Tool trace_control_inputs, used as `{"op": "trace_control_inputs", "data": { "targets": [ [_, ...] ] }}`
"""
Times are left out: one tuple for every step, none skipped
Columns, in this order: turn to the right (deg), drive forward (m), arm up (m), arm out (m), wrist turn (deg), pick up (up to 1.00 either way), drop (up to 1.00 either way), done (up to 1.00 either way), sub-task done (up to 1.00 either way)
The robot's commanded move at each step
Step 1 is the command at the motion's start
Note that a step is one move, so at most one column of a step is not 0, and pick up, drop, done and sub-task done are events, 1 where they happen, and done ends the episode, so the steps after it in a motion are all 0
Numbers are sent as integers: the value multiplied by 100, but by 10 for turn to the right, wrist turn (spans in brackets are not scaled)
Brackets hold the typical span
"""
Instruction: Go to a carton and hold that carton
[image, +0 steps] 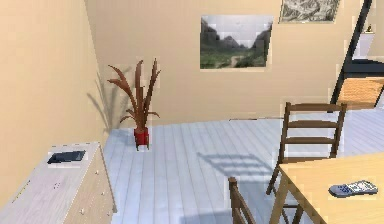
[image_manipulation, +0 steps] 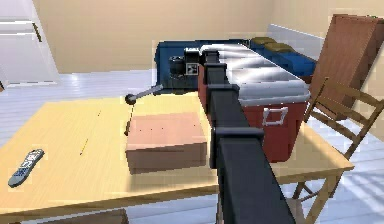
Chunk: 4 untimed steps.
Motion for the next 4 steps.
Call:
{"op": "trace_control_inputs", "data": {
  "targets": [
    [0, 0, -22, 0, 0, 0, 0, 0, 0],
    [0, 0, 0, 0, 0, 100, 0, 0, 0],
    [0, 0, 10, 0, 0, 0, 0, 0, 0],
    [0, 0, 0, 0, 0, 0, 0, 100, 0]
  ]
}}
